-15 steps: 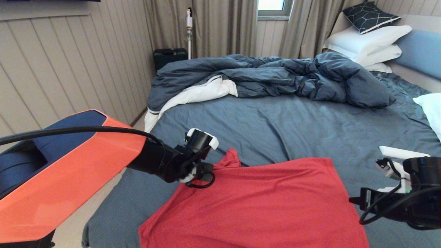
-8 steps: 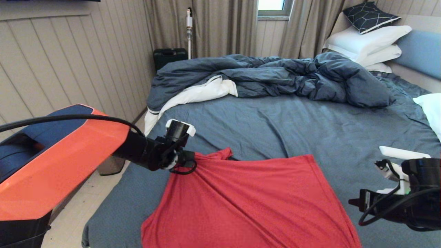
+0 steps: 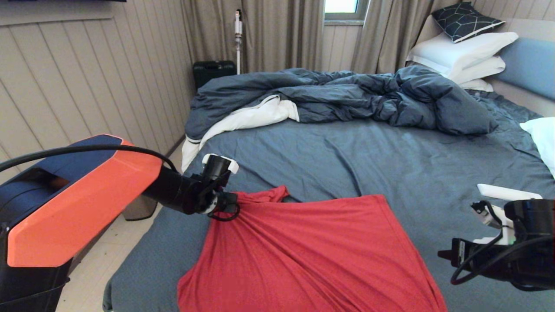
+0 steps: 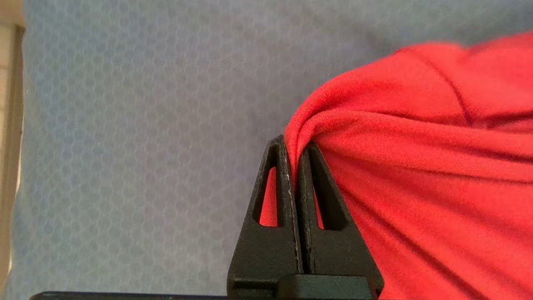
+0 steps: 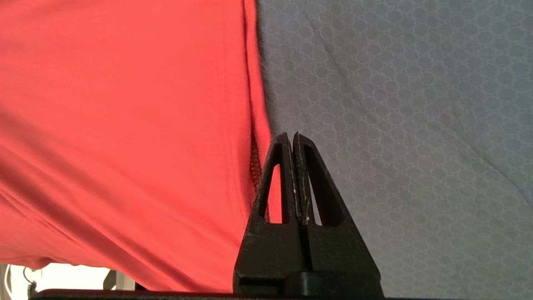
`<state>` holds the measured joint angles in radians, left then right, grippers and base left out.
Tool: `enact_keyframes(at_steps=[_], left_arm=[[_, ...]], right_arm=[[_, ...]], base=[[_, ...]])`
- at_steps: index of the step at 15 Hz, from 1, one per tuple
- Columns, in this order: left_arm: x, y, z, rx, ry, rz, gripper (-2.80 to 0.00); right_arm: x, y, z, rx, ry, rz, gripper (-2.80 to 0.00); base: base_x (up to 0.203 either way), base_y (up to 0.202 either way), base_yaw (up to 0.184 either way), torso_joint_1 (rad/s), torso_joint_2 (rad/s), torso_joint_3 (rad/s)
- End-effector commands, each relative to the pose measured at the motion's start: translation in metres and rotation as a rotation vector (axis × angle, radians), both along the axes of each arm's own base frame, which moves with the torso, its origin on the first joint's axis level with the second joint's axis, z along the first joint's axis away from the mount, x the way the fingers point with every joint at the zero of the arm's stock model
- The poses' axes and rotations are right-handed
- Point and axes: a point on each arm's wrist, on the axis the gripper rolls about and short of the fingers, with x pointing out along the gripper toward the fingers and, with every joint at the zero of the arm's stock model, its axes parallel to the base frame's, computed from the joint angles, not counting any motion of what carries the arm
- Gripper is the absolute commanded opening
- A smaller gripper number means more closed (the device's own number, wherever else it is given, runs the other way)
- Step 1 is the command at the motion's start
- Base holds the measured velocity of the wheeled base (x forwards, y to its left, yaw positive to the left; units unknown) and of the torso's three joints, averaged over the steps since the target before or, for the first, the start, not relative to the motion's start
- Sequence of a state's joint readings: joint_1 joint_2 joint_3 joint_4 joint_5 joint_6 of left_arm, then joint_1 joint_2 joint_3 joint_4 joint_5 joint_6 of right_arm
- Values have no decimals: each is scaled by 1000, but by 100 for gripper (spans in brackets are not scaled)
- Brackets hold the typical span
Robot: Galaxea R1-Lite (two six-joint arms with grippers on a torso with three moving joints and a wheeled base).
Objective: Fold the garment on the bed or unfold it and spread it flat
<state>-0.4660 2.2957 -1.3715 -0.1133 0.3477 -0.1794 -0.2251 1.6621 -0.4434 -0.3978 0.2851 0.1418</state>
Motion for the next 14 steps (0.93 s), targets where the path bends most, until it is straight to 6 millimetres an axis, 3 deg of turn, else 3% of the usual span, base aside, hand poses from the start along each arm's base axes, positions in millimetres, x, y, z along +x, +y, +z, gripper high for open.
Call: enact_keyframes(at_steps=[1,6,7,14], left_arm=[[-1,1,1,5,11,5,0],[-10,0,22,-12,-10,-2,0],[-16,-1,34,-21,-21,-6,0],[-82,17,80,-79,-30,-15,0]], right_arm=[[0,0,0,1,-3,0,-280],[0,0,1,1,-7,0,-280],[0,-1,1,1,-8,-2,-280],[-9,1,10,-5,-45,-1,-280]], base=[[0,0,0,0,0,0],[0,0,0,0,0,0],[0,0,0,0,0,0],[0,0,0,0,0,0]])
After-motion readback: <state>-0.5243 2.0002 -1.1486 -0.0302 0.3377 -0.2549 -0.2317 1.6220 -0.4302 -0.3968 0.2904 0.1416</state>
